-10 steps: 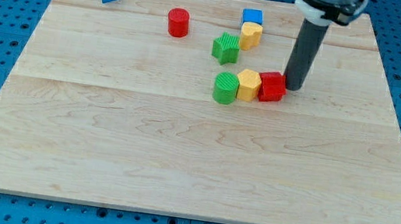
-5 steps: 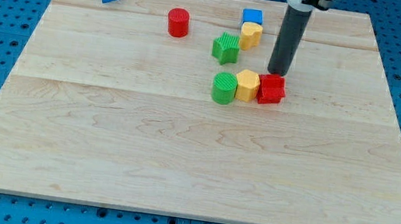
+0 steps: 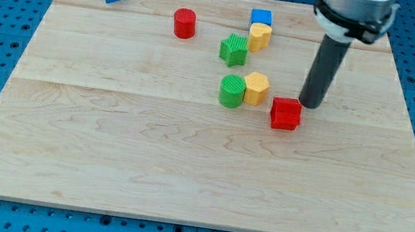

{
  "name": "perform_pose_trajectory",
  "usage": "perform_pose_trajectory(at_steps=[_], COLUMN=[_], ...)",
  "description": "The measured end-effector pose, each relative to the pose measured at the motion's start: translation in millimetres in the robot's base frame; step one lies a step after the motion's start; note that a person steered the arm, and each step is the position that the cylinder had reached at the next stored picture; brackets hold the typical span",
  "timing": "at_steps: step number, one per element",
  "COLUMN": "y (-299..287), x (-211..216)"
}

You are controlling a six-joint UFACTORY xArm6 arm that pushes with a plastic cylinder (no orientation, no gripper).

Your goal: Move the red star diagonal to the bottom side

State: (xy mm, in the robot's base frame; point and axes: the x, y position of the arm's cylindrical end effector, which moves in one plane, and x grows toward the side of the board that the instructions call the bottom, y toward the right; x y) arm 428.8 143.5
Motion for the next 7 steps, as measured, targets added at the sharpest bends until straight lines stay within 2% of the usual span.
perform_pose_trajectory(at_steps=[2,3,4,7], y=[15.5,30.6,-2.8,-81.7], x=[-1.8,-31.1,-62.7,-110.9])
